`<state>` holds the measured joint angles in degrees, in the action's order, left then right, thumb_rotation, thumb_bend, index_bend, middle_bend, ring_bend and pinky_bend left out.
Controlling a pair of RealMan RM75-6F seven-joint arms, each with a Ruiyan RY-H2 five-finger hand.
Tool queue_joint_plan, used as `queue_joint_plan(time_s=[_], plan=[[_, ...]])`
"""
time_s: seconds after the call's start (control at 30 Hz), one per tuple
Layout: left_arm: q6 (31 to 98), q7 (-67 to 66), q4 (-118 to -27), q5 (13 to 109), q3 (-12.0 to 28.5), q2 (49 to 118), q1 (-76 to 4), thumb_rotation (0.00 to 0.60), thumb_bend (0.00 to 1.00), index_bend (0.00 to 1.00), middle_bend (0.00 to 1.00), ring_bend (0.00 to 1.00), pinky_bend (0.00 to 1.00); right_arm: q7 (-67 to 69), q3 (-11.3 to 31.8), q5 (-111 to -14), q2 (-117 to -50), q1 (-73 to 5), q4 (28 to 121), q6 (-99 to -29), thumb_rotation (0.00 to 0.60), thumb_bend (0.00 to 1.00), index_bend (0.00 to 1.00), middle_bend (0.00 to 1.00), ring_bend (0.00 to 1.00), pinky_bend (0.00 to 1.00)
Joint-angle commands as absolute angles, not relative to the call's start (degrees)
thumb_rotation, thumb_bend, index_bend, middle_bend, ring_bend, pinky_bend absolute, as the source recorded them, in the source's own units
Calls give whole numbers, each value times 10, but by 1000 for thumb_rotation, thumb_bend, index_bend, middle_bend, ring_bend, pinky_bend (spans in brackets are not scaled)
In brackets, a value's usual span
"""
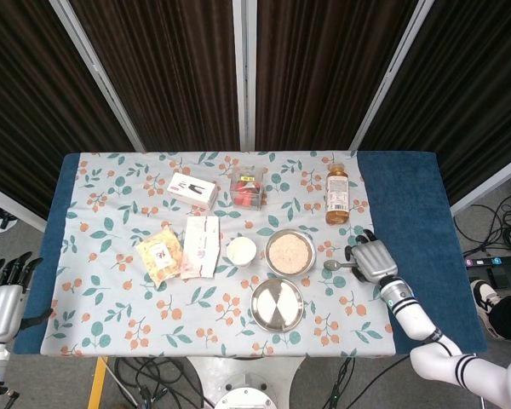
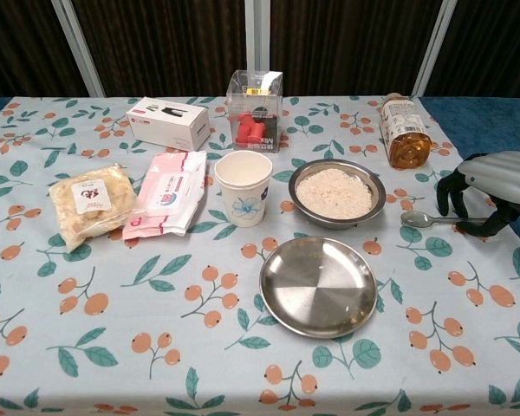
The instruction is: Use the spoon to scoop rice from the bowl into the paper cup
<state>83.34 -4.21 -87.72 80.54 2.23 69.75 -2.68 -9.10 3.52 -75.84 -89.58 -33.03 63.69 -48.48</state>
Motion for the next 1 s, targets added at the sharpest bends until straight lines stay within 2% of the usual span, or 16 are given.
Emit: queue_joint_plan(time_s=[0.03, 1.0], plan=[[833, -41, -876, 805, 22, 698, -26, 600, 65, 206, 184, 134, 54, -88, 35, -760, -897, -329, 635, -489, 600, 310, 467, 511, 202, 81], [826, -26, -866, 803, 18, 702, -23, 600, 65, 206, 183, 134, 54, -82, 30, -772, -915, -327, 617, -505, 600, 327, 473, 512, 221, 70]])
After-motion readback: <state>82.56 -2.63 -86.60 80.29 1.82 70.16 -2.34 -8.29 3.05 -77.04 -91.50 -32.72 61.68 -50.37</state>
